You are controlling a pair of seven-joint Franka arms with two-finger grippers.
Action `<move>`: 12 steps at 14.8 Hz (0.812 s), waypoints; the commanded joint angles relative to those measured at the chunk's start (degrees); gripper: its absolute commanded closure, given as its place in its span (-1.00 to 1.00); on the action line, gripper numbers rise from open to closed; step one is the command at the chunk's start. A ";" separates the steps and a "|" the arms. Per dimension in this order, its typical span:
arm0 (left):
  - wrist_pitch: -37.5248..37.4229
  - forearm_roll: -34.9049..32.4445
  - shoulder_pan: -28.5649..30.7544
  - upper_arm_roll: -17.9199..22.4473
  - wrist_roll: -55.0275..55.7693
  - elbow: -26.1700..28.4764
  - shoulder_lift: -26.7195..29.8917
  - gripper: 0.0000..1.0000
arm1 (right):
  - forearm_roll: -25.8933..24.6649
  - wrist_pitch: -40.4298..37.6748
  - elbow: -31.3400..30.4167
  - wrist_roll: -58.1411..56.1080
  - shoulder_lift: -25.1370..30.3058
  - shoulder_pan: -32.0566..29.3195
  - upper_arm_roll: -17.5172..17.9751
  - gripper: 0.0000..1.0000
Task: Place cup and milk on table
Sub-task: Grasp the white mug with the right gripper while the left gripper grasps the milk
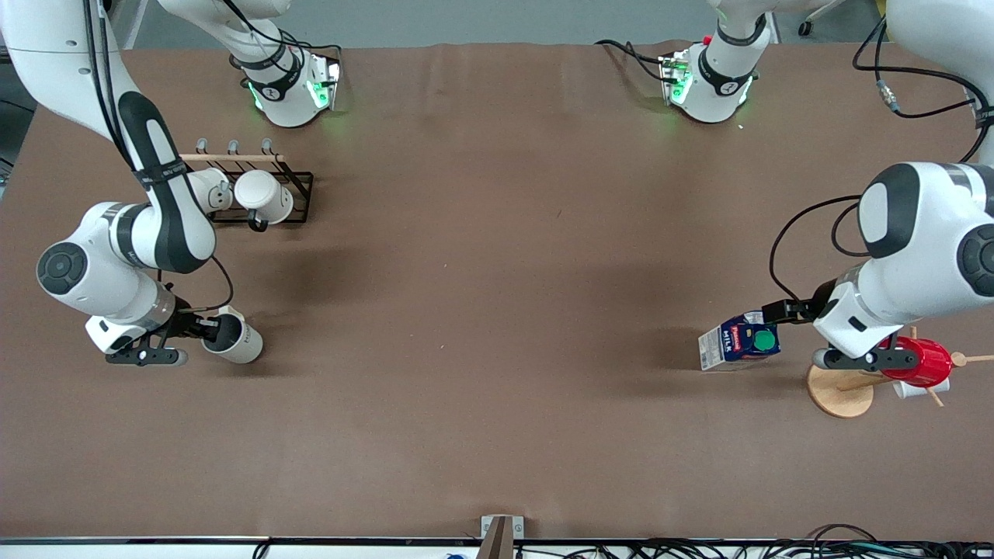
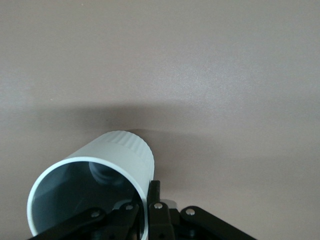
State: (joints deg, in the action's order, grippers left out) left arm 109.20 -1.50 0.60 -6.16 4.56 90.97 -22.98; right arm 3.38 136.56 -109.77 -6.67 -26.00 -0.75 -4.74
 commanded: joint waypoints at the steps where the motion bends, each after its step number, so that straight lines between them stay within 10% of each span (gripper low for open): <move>1: 0.92 0.18 -0.52 -0.08 0.19 -1.50 -1.72 -1.00 | 0.75 -13.01 7.95 4.96 0.77 0.48 0.78 1.00; 5: 3.64 0.27 -1.57 -0.08 0.27 -1.41 -3.30 -1.00 | 1.02 -27.66 17.30 26.02 1.21 2.94 6.20 1.00; 8: 4.70 0.18 -1.83 -0.08 0.19 -1.24 -4.27 -0.98 | 0.84 -25.65 17.31 47.65 1.30 4.43 15.09 1.00; 12: 4.79 0.18 -1.83 -0.08 0.19 -1.06 -5.06 -0.87 | -0.21 -15.65 17.48 67.36 -2.46 14.51 16.95 1.00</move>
State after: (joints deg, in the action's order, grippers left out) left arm 113.74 -1.50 -1.04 -6.31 4.56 90.65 -27.47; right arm 3.97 116.53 -92.27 52.92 -25.66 9.50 12.14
